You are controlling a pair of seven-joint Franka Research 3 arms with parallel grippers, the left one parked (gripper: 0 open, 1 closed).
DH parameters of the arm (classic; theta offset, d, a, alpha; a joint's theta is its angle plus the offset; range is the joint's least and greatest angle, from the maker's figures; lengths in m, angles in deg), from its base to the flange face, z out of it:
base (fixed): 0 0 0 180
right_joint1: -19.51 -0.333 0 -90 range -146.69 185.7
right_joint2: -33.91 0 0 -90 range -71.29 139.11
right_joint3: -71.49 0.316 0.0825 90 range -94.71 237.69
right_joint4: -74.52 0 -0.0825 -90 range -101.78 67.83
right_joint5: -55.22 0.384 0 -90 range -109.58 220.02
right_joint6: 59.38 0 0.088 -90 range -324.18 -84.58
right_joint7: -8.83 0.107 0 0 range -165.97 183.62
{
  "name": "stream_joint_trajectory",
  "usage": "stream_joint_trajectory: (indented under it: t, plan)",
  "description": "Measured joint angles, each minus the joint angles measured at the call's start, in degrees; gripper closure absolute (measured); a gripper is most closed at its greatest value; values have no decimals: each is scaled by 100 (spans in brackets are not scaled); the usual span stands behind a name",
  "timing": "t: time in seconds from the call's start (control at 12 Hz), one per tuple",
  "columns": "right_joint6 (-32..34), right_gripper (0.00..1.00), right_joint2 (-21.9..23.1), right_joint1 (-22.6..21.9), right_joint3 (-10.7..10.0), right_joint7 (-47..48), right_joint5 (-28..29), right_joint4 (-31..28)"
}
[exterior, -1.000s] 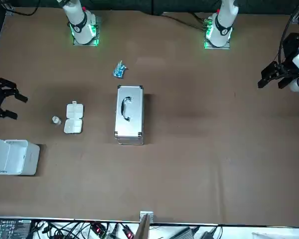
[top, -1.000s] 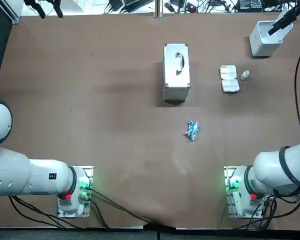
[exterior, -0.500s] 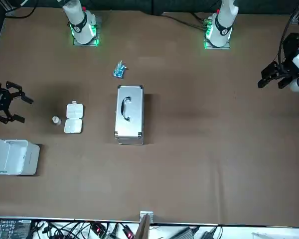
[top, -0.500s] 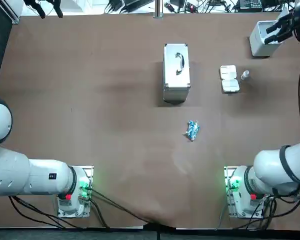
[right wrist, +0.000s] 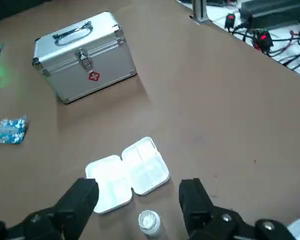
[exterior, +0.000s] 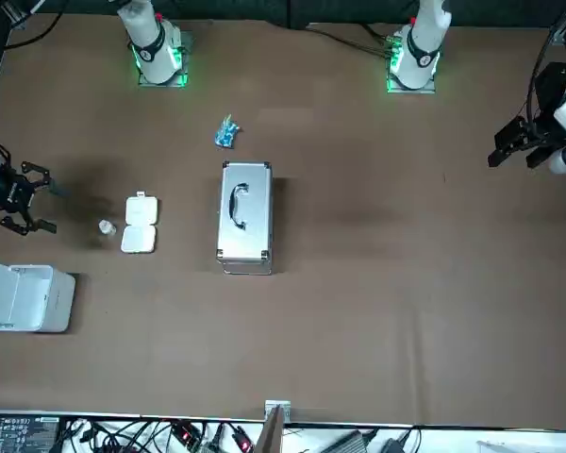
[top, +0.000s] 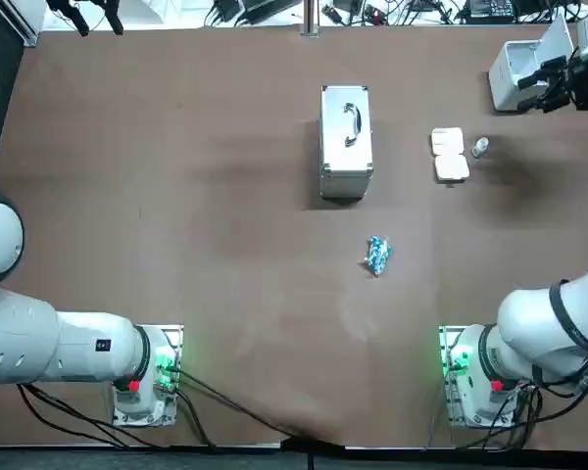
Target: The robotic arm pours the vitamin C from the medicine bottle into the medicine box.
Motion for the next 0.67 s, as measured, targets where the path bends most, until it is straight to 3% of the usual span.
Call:
stream_joint_trajectory:
  t: [0.67]
  plan:
    - [158,0,-817,285,1,-1812,922,-230]
